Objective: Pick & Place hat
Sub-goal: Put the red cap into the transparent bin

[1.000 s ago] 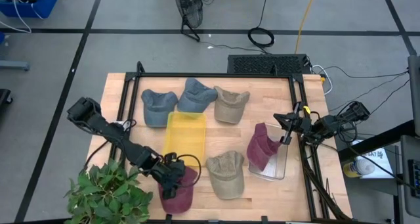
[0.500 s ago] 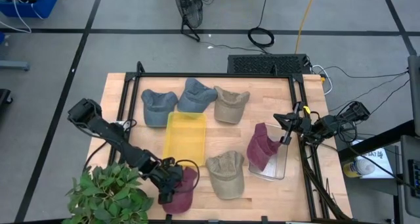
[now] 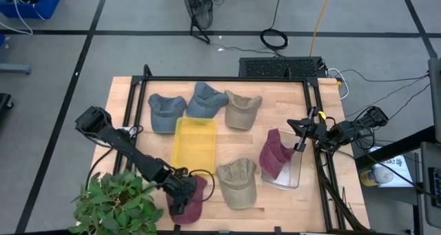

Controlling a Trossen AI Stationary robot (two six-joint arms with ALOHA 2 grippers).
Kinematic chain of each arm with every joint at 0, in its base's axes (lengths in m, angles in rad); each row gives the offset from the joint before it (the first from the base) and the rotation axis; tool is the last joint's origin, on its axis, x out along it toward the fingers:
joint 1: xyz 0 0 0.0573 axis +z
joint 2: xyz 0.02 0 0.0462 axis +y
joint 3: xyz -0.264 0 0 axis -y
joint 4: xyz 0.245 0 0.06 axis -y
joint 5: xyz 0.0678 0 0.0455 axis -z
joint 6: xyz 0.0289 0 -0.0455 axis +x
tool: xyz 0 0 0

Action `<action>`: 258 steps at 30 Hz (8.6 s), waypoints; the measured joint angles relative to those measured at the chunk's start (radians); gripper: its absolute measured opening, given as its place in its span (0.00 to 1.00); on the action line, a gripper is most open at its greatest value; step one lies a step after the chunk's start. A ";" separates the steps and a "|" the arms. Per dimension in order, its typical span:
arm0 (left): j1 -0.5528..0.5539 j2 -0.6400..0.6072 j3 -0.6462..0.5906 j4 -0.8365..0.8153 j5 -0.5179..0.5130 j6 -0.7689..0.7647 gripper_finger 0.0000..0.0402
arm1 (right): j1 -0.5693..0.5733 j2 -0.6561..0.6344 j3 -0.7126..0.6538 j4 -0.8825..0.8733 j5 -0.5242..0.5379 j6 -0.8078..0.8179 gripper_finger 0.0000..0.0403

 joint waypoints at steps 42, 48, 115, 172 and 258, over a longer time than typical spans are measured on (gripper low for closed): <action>0.123 -0.181 -0.002 0.179 0.154 0.553 0.02 | 0.000 0.006 0.000 -0.001 0.000 0.004 0.00; 0.247 -0.255 -0.002 0.185 0.119 0.643 0.03 | 0.000 0.006 0.000 0.000 0.000 0.003 0.00; 0.533 0.336 0.836 -0.277 -0.206 0.953 0.01 | -0.039 1.104 0.876 -0.680 0.053 0.034 0.41; 0.422 0.086 0.633 -0.413 -0.417 0.810 0.51 | -0.078 1.005 0.957 -0.788 0.053 0.035 0.00; 0.481 -0.093 0.227 0.099 -0.207 0.869 0.08 | 0.520 0.662 0.771 -1.142 0.026 1.132 0.10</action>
